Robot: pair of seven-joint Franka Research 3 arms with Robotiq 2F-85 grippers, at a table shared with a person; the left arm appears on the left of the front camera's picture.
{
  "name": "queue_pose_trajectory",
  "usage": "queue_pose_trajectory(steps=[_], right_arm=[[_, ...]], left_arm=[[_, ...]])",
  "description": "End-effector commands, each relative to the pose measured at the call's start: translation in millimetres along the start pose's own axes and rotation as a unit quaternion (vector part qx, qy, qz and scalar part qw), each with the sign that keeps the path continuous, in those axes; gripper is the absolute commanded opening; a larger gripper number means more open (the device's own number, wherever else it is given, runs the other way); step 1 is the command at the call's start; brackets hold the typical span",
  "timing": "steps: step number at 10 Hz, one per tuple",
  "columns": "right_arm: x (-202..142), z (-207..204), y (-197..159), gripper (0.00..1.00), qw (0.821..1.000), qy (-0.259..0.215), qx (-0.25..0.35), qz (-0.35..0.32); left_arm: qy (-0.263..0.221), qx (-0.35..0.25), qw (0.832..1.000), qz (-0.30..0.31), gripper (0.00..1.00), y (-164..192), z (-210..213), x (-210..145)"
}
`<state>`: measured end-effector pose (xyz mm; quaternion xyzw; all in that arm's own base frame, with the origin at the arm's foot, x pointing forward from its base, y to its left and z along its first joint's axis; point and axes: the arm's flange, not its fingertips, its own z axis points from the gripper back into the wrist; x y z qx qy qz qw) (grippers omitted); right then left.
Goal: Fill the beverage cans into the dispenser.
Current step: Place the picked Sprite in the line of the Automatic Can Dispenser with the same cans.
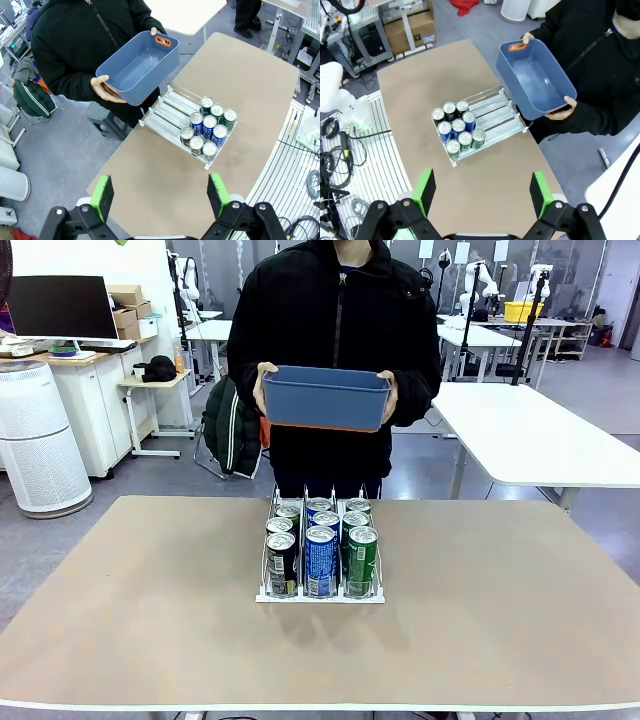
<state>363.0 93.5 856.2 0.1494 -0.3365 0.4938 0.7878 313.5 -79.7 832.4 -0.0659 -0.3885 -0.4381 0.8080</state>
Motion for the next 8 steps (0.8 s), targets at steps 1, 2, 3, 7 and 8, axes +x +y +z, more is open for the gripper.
queue_pose_trajectory(steps=[1, 2, 3, 7, 8], right_arm=[[1.5, -9.8, -7.0, 1.0, 1.0, 0.0, 0.009, -0.012], [-4.0, -13.9, -7.0, 1.0, 1.0, -0.003, 0.008, -0.013], [-7.7, -14.0, -7.6, 1.0, 1.0, -0.006, 0.003, -0.017], [-14.0, -13.1, -9.2, 1.0, 1.0, -0.018, -0.007, -0.015], [-14.6, -12.7, -9.6, 1.0, 1.0, -0.023, -0.01, -0.015]], left_arm=[[-0.001, 0.002, 1.0, 0.001, 1.0, 1.2, -1.1, -1.3], [-0.001, 0.002, 1.0, 0.001, 1.0, 1.2, -1.1, -1.3], [-0.001, 0.002, 1.0, 0.001, 1.0, 1.2, -1.1, -1.3], [-0.001, 0.002, 1.0, 0.001, 1.0, 1.2, -1.1, -1.3], [-0.001, 0.002, 1.0, 0.001, 1.0, 1.2, -1.1, -1.3]])
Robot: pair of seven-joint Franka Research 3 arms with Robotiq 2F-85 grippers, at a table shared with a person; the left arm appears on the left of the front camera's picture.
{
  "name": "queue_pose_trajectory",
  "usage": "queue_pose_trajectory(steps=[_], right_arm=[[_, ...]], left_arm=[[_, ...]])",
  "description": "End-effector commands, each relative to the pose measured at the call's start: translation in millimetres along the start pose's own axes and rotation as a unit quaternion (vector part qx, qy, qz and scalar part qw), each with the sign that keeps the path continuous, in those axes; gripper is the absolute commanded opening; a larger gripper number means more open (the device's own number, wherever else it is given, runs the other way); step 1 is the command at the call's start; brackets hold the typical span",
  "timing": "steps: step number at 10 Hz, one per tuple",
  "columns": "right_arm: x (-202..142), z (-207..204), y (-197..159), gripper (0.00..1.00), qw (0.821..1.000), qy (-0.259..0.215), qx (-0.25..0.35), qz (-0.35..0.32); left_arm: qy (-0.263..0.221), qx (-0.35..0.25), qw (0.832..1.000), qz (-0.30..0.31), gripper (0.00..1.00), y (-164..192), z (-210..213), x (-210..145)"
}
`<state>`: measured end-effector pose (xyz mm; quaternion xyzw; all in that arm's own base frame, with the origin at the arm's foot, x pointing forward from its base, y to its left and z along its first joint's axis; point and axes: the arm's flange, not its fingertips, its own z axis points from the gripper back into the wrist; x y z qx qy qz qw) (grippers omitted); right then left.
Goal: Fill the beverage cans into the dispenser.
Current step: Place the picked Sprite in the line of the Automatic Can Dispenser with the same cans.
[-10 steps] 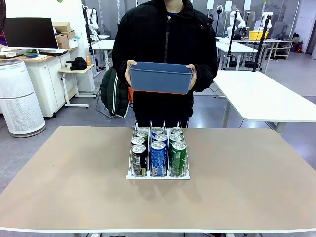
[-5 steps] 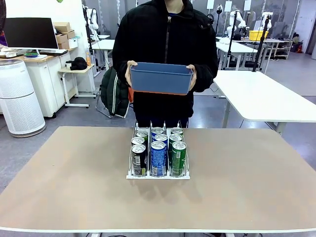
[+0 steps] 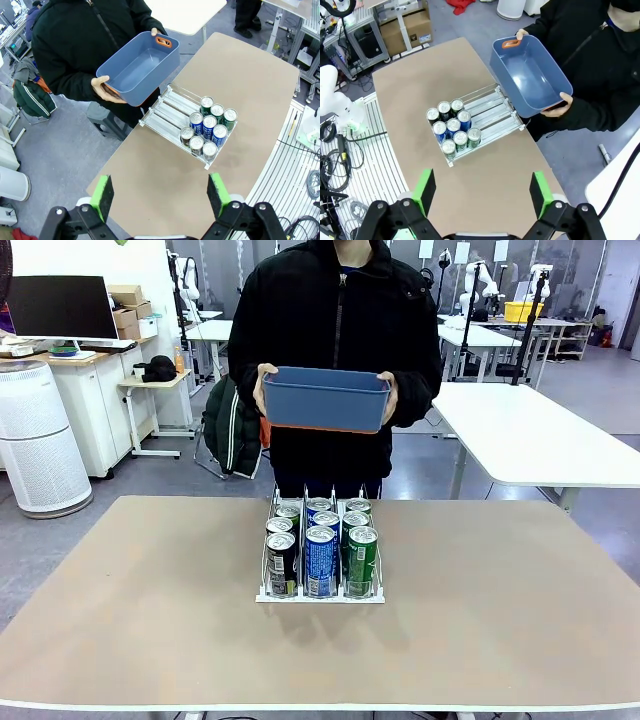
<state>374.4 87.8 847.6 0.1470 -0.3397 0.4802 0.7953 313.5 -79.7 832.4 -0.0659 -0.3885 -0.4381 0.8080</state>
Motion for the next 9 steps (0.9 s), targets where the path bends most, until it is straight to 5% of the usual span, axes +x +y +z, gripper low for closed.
queue_pose_trajectory(steps=[1, 9], right_arm=[[-8.6, -4.6, 2.6, 1.0, 1.0, -0.026, -0.003, 0.0], [-2.4, 1.0, -0.2, 1.0, 1.0, -0.011, -0.011, -0.002]], left_arm=[[-0.001, 0.002, 1.0, 0.001, 1.0, 1.2, -1.1, -1.3], [-0.001, 0.002, 1.0, 0.001, 1.0, 1.2, -1.1, -1.3]])
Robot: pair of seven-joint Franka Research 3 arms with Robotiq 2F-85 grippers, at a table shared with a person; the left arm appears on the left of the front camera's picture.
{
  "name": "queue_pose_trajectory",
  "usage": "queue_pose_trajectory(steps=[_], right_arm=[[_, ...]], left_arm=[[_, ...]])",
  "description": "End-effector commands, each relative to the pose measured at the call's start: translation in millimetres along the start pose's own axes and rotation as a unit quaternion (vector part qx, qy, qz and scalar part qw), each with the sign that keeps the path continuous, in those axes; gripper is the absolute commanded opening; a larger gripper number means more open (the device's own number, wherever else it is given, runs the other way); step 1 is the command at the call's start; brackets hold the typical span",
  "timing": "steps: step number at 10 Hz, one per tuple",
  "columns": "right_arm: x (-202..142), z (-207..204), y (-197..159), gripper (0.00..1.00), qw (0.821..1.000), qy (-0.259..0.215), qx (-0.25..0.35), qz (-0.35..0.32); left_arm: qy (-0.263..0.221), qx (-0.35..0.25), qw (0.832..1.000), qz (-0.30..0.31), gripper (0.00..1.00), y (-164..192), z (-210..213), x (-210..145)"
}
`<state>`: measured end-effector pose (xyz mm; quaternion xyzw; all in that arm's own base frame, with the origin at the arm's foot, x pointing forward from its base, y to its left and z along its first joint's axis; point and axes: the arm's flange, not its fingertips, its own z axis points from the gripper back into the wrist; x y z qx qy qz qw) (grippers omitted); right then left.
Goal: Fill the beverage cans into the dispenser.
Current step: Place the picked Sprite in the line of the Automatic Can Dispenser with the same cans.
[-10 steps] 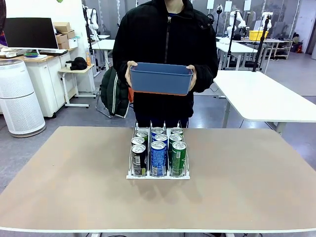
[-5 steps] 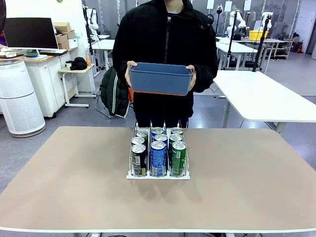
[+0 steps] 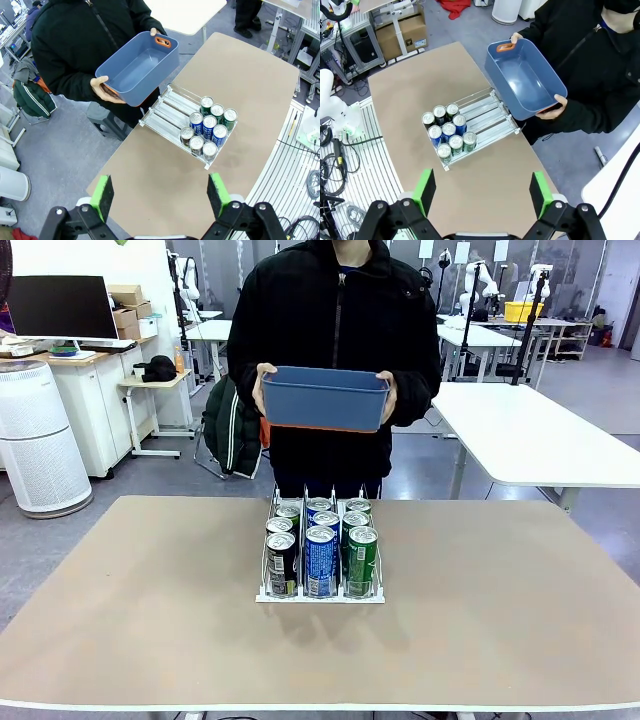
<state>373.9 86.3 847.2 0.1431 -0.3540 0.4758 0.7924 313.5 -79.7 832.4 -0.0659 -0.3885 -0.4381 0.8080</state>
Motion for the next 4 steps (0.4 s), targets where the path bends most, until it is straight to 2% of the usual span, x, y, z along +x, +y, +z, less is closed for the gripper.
queue_pose_trajectory(steps=[1, 4], right_arm=[[-1.0, 0.3, 0.0, 1.0, 1.0, 0.0, 0.0, -0.003], [-1.0, 0.3, 0.0, 1.0, 1.0, 0.0, 0.0, -0.003]], left_arm=[[-0.001, 0.002, 1.0, 0.001, 1.0, 1.2, -1.1, -1.4], [-0.001, 0.002, 1.0, 0.001, 1.0, 1.2, -1.1, -1.4]])
